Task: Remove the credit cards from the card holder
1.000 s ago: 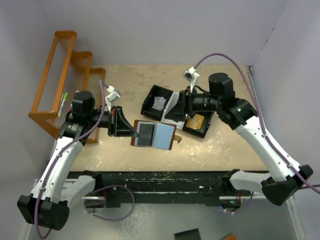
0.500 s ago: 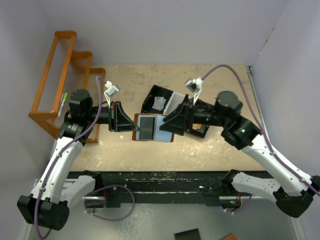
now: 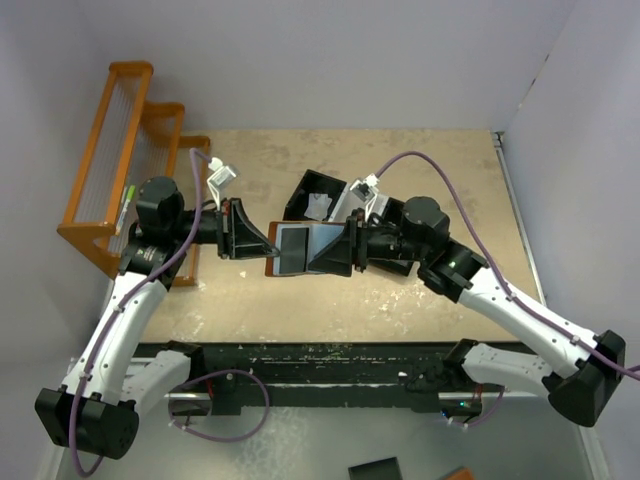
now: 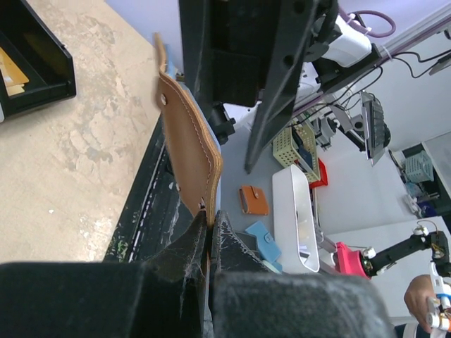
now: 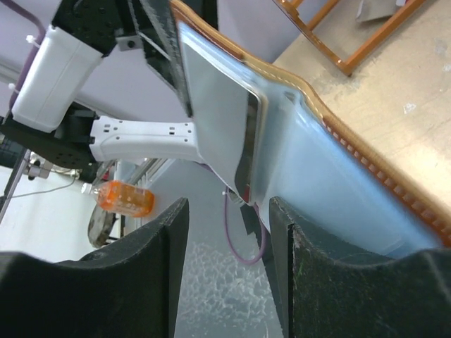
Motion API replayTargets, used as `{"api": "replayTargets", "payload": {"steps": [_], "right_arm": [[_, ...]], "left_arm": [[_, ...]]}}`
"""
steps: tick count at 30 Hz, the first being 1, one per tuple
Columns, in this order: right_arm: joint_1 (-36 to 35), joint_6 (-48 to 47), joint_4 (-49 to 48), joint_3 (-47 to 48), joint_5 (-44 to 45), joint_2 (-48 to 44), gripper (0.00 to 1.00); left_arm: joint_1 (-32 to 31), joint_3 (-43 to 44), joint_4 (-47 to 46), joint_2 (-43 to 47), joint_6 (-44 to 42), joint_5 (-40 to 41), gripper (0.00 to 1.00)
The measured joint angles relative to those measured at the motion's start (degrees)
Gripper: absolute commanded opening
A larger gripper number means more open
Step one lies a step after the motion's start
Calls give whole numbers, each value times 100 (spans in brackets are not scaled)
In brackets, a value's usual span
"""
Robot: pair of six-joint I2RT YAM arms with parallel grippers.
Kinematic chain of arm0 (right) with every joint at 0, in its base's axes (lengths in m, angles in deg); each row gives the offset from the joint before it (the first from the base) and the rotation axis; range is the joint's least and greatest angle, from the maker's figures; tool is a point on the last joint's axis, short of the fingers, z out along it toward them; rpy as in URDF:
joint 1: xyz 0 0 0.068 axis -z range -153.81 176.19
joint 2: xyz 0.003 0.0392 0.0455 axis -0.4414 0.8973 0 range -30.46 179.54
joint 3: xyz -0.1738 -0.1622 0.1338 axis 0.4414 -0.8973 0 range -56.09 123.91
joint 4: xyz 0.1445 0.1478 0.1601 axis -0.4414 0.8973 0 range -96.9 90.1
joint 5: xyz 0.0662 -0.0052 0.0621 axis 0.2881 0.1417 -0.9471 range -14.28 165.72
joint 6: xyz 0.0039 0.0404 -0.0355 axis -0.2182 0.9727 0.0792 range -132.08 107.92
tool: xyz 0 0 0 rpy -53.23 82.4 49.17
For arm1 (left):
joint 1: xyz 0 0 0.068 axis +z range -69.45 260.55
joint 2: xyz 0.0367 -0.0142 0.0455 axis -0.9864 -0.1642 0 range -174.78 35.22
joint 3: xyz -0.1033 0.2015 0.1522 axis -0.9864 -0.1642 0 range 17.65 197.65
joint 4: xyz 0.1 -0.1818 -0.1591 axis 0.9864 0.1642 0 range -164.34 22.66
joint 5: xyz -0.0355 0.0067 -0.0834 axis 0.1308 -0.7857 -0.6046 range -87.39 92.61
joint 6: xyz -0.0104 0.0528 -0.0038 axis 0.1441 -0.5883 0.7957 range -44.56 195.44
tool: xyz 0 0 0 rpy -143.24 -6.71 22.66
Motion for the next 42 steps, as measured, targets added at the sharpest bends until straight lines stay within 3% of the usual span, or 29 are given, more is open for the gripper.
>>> {"api": "replayTargets", "payload": {"steps": [5, 16, 25, 35, 42], "right_arm": [[-7, 114, -295, -212, -13, 157, 44], [-11, 601, -1305, -297, -177, 216, 42], [-4, 831, -1602, -417, -295, 205, 19], [2, 1390, -2581, -920, -358, 81, 14], [2, 1469, -2686, -944, -291, 81, 8]], "left_arm": [[2, -4, -299, 2, 256, -46, 0], [7, -15, -577, 2, 470, -219, 0], [33, -15, -669, 87, 483, -280, 0], [33, -15, -662, 109, 466, -310, 0], [37, -13, -686, 111, 509, -304, 0]]}}
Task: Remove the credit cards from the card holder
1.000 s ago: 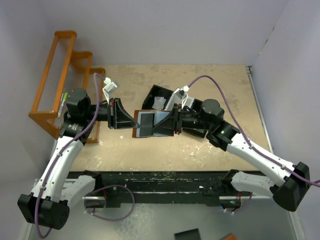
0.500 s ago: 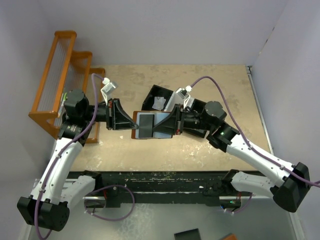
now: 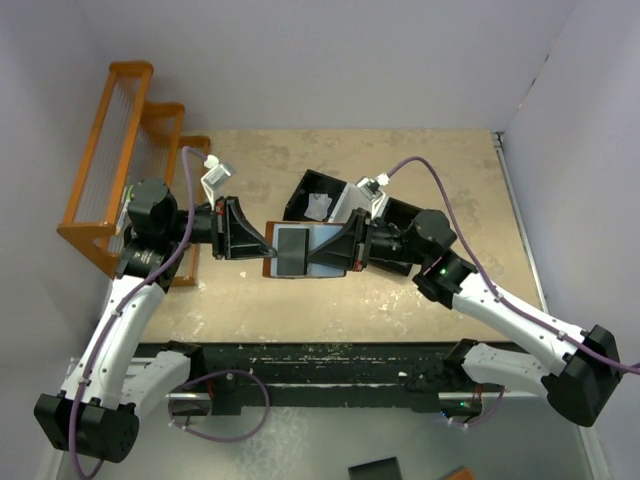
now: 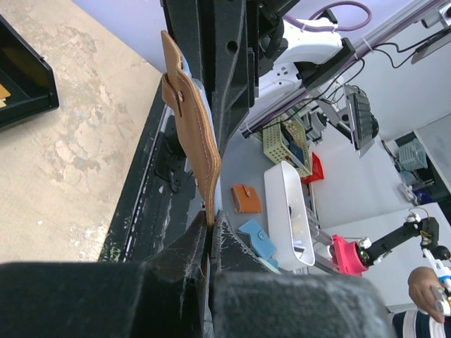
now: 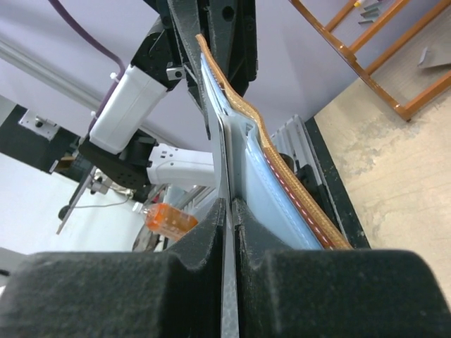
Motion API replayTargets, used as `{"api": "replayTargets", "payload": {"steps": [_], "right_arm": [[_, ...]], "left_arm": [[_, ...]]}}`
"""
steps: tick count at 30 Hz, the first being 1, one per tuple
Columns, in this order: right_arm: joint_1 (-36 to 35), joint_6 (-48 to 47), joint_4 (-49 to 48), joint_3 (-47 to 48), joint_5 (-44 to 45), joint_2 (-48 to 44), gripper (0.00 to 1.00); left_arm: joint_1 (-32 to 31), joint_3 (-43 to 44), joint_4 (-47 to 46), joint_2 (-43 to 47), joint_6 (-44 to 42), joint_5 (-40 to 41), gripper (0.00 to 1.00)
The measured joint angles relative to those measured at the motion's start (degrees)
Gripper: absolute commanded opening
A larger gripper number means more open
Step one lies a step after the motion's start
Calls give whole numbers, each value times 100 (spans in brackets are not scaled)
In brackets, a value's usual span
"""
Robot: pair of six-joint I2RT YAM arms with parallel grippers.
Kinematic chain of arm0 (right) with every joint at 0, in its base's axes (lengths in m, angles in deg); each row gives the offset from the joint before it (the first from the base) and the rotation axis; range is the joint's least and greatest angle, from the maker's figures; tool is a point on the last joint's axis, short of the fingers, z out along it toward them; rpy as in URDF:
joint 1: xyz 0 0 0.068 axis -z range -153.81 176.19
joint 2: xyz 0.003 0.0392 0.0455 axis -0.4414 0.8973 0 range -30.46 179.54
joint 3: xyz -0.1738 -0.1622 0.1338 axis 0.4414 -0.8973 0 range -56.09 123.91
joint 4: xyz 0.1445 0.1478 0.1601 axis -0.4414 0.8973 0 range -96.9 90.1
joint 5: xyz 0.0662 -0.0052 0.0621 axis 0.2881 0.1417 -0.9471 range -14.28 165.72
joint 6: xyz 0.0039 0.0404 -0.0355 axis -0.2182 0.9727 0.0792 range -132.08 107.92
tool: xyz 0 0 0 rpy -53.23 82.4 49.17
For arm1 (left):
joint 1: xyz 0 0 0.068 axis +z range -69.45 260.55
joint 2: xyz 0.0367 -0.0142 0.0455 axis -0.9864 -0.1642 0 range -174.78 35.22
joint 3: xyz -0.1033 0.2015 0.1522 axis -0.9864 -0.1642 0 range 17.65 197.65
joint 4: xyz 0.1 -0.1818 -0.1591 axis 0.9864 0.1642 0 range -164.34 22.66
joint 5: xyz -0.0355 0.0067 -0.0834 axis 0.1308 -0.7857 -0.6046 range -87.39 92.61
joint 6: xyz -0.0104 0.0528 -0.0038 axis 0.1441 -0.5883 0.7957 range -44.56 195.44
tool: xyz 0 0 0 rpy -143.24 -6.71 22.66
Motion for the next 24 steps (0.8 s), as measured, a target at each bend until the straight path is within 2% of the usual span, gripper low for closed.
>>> {"api": "replayTargets", "payload": {"steps": [1, 2, 3, 5, 8, 14, 16, 17, 24], "right_arm": [[-2, -13, 31, 0, 28, 0, 17], [0, -26, 63, 0, 52, 0, 29], [-2, -37, 122, 2, 111, 0, 35], [-9, -105, 278, 24, 289, -13, 33], [-20, -214, 494, 35, 542, -144, 23], [-52, -278, 682, 125, 949, -323, 13], [-81, -289, 745, 168, 1082, -315, 27], [-94, -299, 793, 184, 1132, -315, 31], [-201, -367, 1005, 227, 1349, -313, 36]], "left_arm": [[2, 0, -11, 2, 13, 0, 0], [2, 0, -20, 4, 15, 0, 0], [0, 2, -22, 4, 17, 0, 0], [0, 0, -17, 2, 17, 37, 0], [0, 0, -17, -2, 17, 59, 0], [0, 0, -20, -2, 48, 59, 0], [0, 0, -20, -2, 59, 59, 0], [0, 0, -20, -2, 59, 59, 0], [0, 0, -22, -4, 59, 68, 0]]}}
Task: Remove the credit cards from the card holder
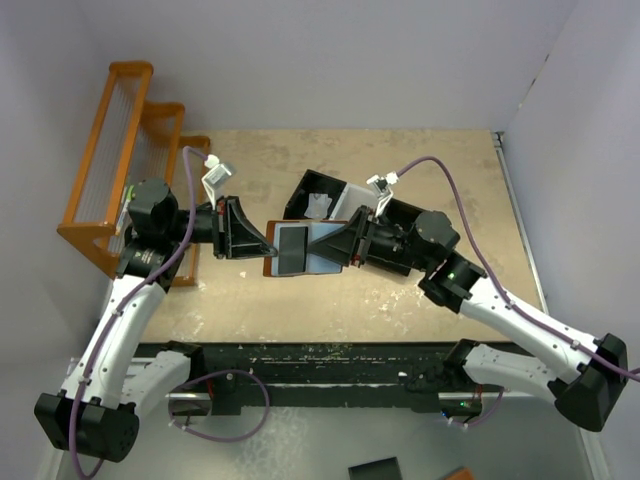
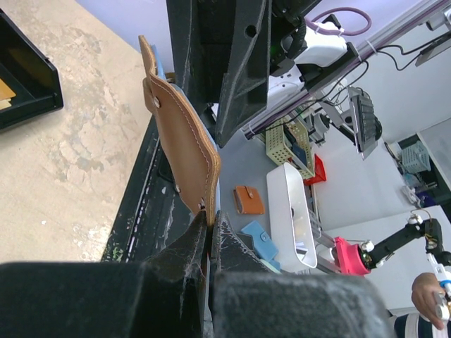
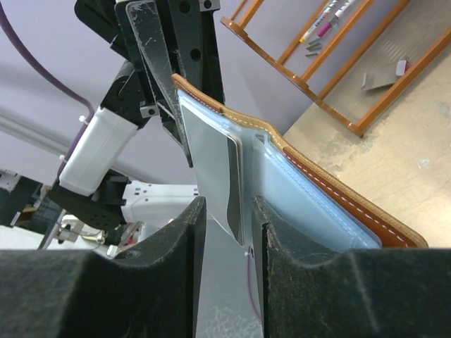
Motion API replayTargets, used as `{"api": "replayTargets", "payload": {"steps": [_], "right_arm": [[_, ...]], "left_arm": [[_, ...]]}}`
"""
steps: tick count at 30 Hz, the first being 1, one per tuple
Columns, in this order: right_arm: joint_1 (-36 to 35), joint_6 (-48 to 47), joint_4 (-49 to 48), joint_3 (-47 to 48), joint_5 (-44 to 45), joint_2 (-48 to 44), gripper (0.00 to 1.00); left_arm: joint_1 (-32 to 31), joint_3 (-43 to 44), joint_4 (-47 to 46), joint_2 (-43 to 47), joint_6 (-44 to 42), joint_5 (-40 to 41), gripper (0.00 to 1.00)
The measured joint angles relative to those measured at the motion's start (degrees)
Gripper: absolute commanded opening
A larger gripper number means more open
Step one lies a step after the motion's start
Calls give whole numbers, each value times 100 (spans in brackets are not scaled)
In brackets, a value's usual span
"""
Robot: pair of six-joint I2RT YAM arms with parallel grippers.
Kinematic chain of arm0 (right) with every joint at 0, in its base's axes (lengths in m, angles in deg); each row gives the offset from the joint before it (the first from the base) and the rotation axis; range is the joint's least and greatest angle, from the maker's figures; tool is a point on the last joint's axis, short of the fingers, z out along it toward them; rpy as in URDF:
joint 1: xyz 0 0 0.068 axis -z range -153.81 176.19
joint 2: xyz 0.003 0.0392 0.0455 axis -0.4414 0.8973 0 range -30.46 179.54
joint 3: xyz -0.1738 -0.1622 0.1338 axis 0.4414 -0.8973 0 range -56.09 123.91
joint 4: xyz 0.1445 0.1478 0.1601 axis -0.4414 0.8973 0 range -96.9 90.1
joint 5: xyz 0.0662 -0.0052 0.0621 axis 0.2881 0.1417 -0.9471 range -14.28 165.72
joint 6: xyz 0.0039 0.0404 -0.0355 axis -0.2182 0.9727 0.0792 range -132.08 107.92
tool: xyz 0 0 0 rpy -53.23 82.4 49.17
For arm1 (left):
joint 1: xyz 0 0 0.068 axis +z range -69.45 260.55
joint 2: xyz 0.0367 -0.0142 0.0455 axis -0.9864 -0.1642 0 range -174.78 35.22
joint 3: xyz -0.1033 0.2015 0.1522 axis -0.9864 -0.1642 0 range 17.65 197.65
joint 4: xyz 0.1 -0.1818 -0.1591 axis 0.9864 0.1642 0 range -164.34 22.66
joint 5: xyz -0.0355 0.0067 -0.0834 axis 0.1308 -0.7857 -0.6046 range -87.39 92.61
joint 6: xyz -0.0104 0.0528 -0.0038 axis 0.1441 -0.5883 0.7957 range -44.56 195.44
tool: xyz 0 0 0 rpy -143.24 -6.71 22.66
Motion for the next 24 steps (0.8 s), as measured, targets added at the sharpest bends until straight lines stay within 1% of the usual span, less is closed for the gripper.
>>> {"api": "replayTargets", "payload": {"steps": [6, 14, 24], "right_arm": [[-151, 26, -144, 0, -22, 140, 38], [-245, 79, -341, -13, -28, 293, 30], [-243, 654, -1593, -743, -168, -17, 23]], "left_arm": [[0, 2, -13, -24, 7, 2, 0], [0, 11, -133, -24, 105, -24, 0], [0, 24, -177, -22, 153, -136, 0]]}}
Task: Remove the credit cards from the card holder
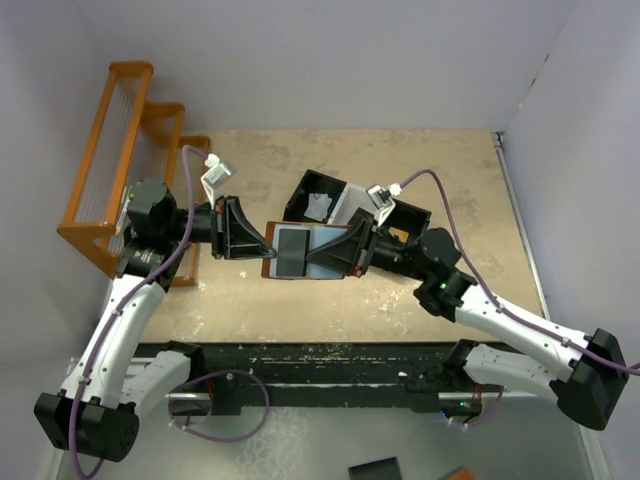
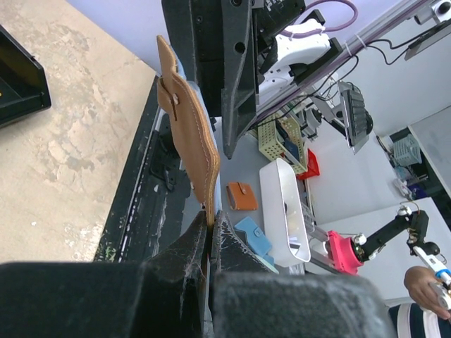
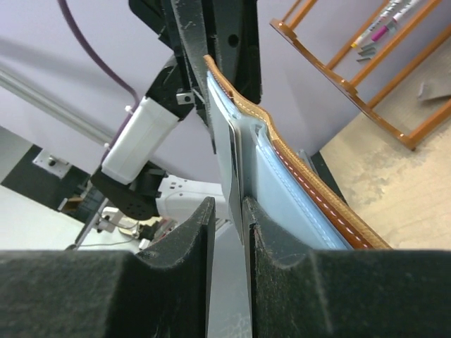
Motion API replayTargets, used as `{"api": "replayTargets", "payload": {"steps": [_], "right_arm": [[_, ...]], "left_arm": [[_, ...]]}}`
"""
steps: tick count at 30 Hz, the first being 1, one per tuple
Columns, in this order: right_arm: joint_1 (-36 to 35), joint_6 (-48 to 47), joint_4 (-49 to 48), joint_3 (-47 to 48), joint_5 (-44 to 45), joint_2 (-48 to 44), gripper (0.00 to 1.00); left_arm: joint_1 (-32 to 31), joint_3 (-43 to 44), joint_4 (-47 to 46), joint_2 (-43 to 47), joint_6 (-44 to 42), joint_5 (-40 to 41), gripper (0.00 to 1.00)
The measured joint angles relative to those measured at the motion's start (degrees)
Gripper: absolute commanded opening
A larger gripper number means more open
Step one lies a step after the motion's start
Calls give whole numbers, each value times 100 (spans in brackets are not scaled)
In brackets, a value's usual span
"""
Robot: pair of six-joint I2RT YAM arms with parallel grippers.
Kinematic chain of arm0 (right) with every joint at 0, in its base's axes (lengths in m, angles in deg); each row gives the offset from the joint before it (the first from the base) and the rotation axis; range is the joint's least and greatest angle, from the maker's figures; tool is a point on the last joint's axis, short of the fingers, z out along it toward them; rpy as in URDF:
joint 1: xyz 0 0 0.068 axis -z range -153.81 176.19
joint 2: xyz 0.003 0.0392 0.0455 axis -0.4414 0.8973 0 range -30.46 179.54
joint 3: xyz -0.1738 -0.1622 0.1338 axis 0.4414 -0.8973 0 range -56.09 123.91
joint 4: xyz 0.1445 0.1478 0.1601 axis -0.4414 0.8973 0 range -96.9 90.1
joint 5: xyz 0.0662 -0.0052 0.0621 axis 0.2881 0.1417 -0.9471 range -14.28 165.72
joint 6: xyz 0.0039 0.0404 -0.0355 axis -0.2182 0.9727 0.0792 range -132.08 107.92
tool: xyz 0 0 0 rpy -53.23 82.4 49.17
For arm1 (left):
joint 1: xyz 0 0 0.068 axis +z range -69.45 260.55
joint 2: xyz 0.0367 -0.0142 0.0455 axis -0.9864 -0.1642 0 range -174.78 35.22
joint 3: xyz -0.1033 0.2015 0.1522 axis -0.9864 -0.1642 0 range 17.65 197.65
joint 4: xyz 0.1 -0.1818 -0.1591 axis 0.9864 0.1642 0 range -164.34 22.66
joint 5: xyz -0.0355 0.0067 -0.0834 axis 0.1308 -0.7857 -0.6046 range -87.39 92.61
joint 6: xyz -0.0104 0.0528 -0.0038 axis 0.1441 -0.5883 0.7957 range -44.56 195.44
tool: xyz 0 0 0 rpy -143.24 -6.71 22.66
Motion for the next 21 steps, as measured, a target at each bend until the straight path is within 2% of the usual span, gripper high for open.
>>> {"api": "replayTargets", "payload": {"steps": [6, 8, 9, 12, 21], "right_arm": [[-2, 299, -625, -168, -107, -17, 25], [-2, 343, -745, -168, -144, -15, 28], [-2, 352, -778, -168, -146, -13, 33], [-2, 380, -898, -168, -144, 55, 37], [-2, 282, -852, -111, -101, 452, 38]], "left_arm": [[0, 66, 50, 13, -66, 7, 0], [0, 138, 184, 20, -192, 42, 0], [0, 175, 245, 20, -271, 66, 0], [0, 269, 503, 35, -535, 142, 0], [33, 317, 1001, 57, -920, 177, 0]]}}
